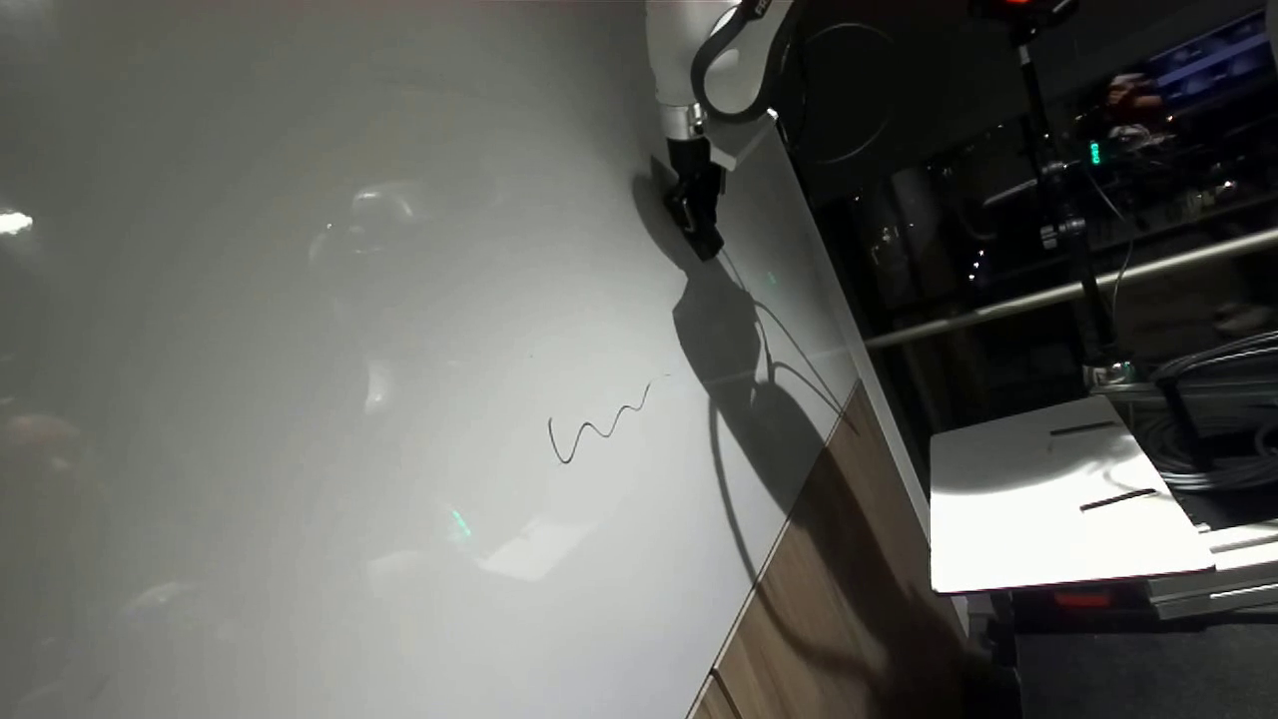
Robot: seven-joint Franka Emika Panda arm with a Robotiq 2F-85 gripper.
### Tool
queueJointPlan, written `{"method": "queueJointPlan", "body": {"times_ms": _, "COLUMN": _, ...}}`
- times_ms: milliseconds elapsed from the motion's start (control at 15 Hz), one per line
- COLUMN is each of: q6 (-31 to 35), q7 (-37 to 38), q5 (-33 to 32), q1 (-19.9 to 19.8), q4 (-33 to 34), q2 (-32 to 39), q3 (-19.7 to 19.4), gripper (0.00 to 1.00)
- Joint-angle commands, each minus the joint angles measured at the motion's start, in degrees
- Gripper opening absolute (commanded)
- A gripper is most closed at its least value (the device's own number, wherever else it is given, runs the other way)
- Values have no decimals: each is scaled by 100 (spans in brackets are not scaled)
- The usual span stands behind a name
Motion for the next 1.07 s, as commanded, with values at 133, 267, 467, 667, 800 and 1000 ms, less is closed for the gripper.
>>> {"method": "queueJointPlan", "body": {"times_ms": 133, "q6": 62, "q7": 58, "q5": 257, "q1": 391, "q4": 6, "q2": 141, "q3": 475, "gripper": 29}}
{"method": "queueJointPlan", "body": {"times_ms": 267, "q6": -102, "q7": 93, "q5": 231, "q1": 528, "q4": 159, "q2": 266, "q3": 639, "gripper": 29}}
{"method": "queueJointPlan", "body": {"times_ms": 467, "q6": -355, "q7": 163, "q5": 161, "q1": 737, "q4": 388, "q2": 393, "q3": 869, "gripper": 29}}
{"method": "queueJointPlan", "body": {"times_ms": 667, "q6": -599, "q7": 324, "q5": 20, "q1": 939, "q4": 535, "q2": 441, "q3": 1087, "gripper": 29}}
{"method": "queueJointPlan", "body": {"times_ms": 800, "q6": -728, "q7": 426, "q5": -58, "q1": 1062, "q4": 509, "q2": 421, "q3": 1203, "gripper": 29}}
{"method": "queueJointPlan", "body": {"times_ms": 1000, "q6": -787, "q7": 588, "q5": -195, "q1": 1247, "q4": 312, "q2": 441, "q3": 1363, "gripper": 29}}
